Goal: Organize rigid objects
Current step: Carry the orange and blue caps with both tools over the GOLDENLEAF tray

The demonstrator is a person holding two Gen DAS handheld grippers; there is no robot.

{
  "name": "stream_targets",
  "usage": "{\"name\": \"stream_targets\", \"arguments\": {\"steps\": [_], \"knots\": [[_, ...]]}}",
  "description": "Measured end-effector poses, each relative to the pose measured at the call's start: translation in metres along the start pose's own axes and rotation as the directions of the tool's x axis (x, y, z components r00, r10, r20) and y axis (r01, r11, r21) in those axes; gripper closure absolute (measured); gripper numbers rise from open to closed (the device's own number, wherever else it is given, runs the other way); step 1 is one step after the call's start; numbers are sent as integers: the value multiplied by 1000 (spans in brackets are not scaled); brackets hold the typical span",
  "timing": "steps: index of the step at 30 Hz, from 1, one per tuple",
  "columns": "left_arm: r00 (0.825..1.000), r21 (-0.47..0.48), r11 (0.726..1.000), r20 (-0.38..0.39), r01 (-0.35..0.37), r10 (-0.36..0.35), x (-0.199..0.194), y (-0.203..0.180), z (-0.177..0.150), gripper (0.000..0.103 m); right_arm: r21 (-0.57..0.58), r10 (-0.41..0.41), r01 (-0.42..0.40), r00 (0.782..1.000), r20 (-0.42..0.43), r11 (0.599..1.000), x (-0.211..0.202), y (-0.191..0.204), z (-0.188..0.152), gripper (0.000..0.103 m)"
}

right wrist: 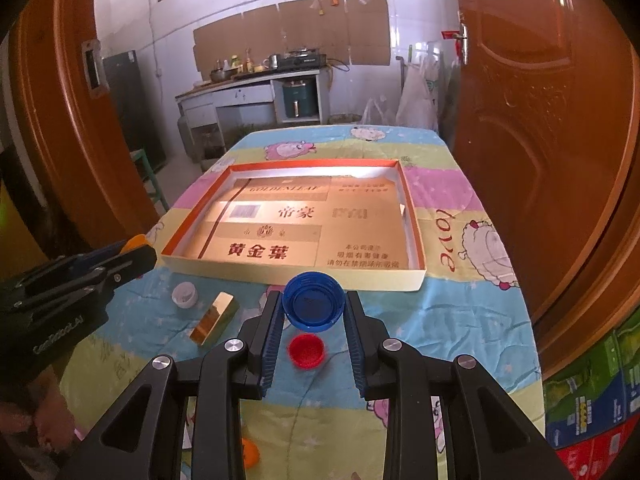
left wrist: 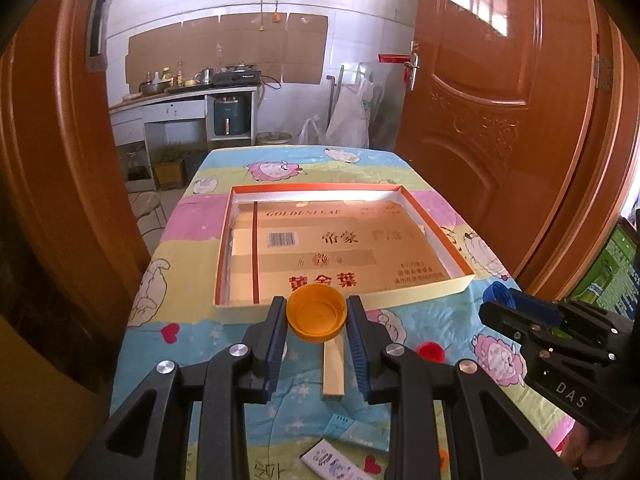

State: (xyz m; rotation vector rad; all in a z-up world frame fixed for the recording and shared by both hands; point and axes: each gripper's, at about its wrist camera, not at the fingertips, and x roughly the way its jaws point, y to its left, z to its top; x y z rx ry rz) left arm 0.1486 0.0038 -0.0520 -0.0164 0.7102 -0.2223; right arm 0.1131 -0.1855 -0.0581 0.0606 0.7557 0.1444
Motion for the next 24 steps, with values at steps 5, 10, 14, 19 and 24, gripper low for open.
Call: {"name": "stream_targets", "arguments": {"steps": [5, 10, 14, 19, 24], "knots": [[1000, -6, 1000, 2, 0, 0, 9, -3, 11, 73, 17, 7, -7, 1000, 1, 1000, 3, -7, 7, 72], [1000, -5, 1000, -1, -4, 4, 16, -3, 19, 73, 27, 18, -18, 1000, -7, 999, 11, -11, 14, 72], [1000, -1, 1000, -4, -10, 10, 23, -3, 28, 73, 29, 27, -27, 1000, -11, 999, 19, -12, 21, 72], [1000, -3, 1000, -13, -17, 17, 35, -1, 37, 73, 23, 35, -34, 999, -17, 999, 30, -12, 32, 72], [999, -8, 1000, -26, -22, 22, 50, 2, 48, 73, 17, 40, -39, 999, -23, 999, 44, -16, 45, 72]]}}
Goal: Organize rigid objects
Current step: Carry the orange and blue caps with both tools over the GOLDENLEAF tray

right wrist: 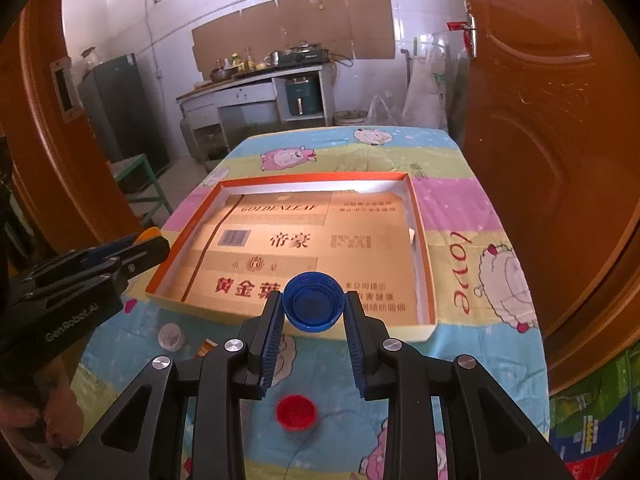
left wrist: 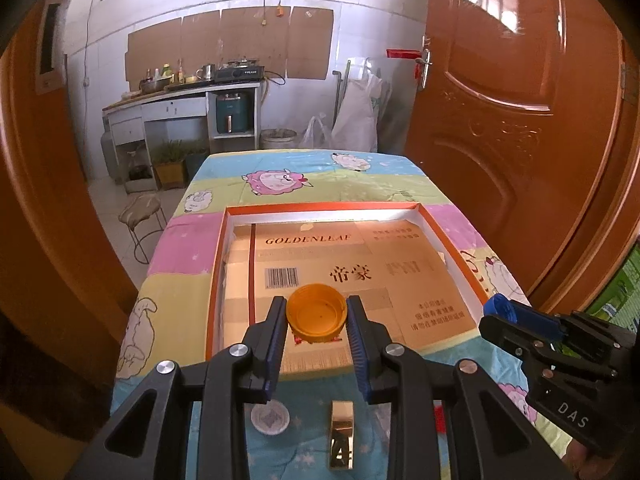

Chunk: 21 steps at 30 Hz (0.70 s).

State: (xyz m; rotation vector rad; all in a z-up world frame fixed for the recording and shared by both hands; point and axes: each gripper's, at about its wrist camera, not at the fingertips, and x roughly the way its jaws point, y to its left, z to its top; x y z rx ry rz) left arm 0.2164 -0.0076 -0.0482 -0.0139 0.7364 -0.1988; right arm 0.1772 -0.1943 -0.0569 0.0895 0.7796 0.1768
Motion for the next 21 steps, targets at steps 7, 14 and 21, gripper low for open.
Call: {"name": "stream_targets", "arguments": {"steps": [7, 14, 21], "knots": [[1000, -3, 1000, -22, -8, 8, 20, 1, 13, 73, 3, -3, 3, 1000, -17, 1000, 23, -8, 19, 72], [999, 3, 1000, -44, -14, 14, 44, 3, 28, 73, -24, -12, 12, 1000, -28, 1000, 50, -12, 39, 72], [996, 25, 999, -79, -35, 37, 73, 6, 39, 73, -62, -17, 14, 998, -54, 998, 79, -13, 54, 72]]}}
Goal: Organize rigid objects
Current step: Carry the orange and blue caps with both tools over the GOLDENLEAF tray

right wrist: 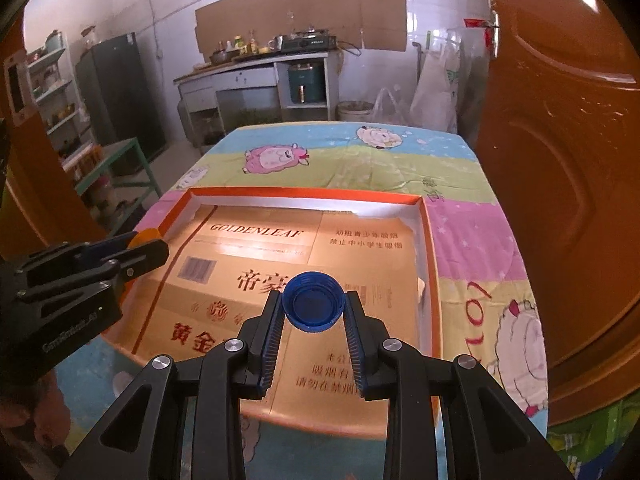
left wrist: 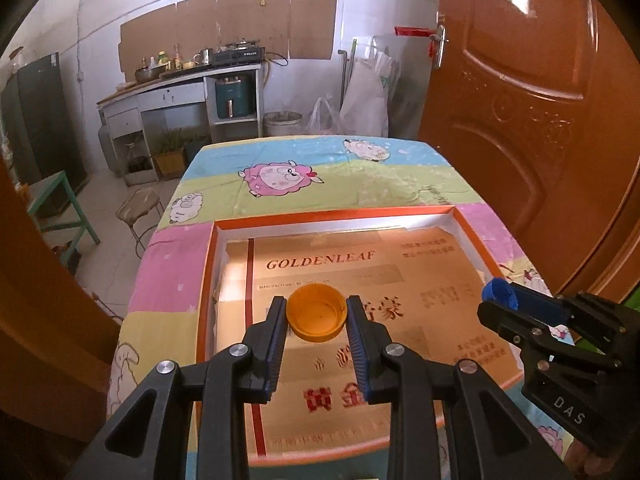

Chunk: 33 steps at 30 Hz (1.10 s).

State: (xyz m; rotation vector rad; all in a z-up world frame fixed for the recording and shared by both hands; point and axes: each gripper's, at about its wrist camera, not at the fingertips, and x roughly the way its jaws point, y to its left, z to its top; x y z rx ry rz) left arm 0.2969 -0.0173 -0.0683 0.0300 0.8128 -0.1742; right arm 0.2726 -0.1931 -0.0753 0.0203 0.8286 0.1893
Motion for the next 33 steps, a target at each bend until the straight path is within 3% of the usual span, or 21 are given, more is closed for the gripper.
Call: {"name": "stream_targets", "arguments": {"steps": [17, 33], "knots": [[996, -19, 1000, -88, -8, 6, 55, 11, 20, 73, -64, -11, 6, 997, -74, 998, 61, -6, 32, 72], [986, -43, 999, -164, 15, -21, 87, 17, 11, 73, -69, -30, 19, 987, -156, 997, 91, -4, 24, 72]]}}
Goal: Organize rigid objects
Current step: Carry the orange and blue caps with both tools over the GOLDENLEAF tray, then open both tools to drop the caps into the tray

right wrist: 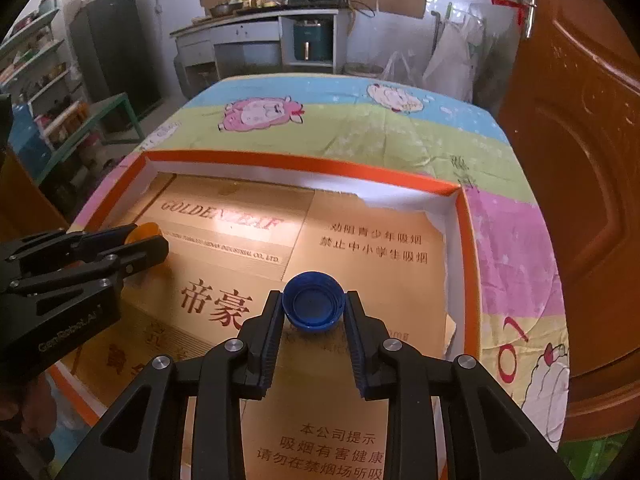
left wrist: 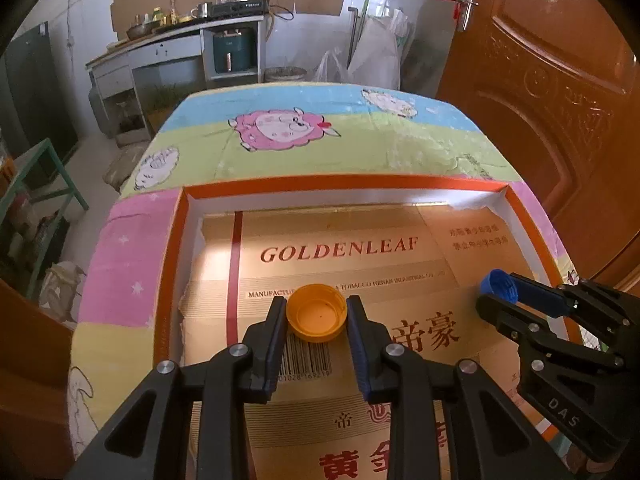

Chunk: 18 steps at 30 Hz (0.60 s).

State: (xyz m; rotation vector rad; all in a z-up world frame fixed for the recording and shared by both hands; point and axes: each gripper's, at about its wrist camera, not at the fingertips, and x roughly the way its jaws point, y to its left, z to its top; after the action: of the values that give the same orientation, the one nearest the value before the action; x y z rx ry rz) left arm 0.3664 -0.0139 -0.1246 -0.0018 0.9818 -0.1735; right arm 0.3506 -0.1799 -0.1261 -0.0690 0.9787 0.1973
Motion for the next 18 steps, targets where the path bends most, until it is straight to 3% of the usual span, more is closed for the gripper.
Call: {"name": "stream_targets", "arguments": {"steps": [11, 18], "knots": [[1000, 34, 999, -24, -10, 11, 10, 0, -5, 72, 16, -10, 10, 1000, -16, 1000, 6, -2, -5, 68], [999, 52, 998, -13, 35, -34, 9, -1, -8, 57, 19, -6, 6, 1000, -7, 1000, 2, -2, -9, 58]]}}
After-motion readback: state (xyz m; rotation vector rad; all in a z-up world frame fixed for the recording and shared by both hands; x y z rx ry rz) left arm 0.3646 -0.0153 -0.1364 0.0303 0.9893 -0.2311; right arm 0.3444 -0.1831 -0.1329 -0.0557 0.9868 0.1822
